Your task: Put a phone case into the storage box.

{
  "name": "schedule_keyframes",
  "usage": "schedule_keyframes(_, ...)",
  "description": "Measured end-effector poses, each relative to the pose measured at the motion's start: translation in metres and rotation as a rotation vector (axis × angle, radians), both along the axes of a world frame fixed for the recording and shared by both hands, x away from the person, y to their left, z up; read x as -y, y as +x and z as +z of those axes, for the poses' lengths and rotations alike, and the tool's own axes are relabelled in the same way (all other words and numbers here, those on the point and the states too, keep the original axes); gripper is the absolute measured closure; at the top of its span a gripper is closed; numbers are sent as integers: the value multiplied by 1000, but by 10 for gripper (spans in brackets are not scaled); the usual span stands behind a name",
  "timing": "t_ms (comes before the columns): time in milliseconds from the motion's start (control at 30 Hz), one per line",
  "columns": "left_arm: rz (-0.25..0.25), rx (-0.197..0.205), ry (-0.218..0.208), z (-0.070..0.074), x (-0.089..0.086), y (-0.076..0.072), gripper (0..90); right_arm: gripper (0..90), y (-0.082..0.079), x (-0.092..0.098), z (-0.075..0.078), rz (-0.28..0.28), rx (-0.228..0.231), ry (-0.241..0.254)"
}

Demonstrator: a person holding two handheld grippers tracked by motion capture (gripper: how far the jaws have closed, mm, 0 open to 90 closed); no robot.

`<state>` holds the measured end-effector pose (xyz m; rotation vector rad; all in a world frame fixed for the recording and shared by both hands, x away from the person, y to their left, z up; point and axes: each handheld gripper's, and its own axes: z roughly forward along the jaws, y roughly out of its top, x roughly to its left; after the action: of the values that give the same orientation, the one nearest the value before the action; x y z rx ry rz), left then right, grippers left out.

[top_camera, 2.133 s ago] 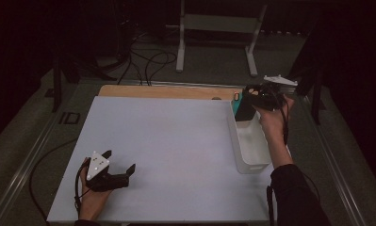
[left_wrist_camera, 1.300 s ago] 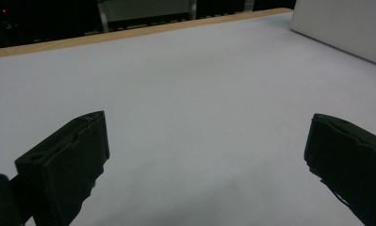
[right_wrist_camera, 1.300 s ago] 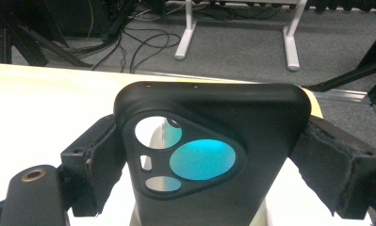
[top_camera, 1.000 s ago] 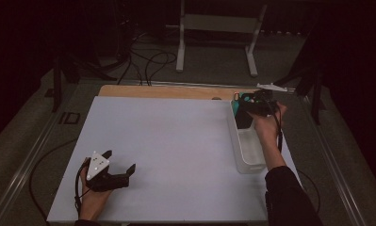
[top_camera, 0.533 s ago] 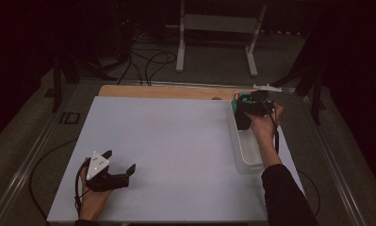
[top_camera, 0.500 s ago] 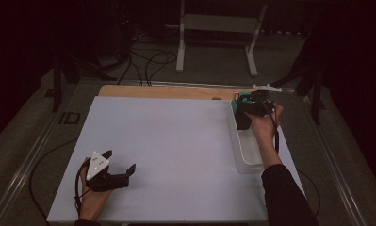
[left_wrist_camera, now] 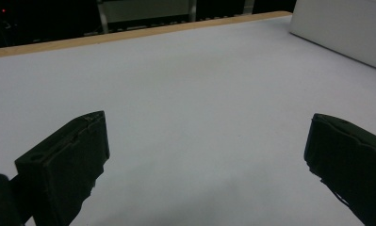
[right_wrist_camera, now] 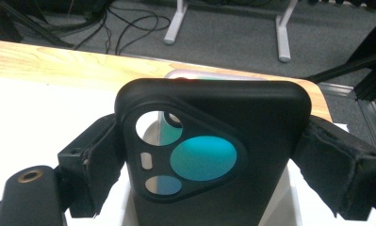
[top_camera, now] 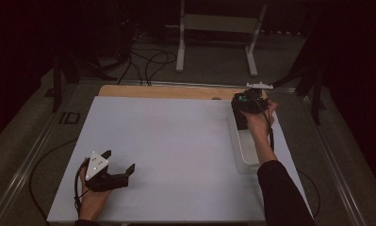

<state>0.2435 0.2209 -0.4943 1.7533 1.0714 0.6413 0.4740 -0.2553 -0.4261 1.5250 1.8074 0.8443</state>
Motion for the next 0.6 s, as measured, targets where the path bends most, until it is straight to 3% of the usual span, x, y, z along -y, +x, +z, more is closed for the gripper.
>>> schedule_keyframes(200, 2, 2, -8, 0, -1, 0, 11, 123, 7, 0, -2, 15, -8, 2)
schedule_keyframes(367, 1, 1, -5, 0, -1, 0, 11, 88, 9, 3, -6, 18, -42, 37)
schedule_keyframes(600, 2, 1, -6, 0, -1, 0, 11, 88, 7, 0, -4, 30, -23, 43)
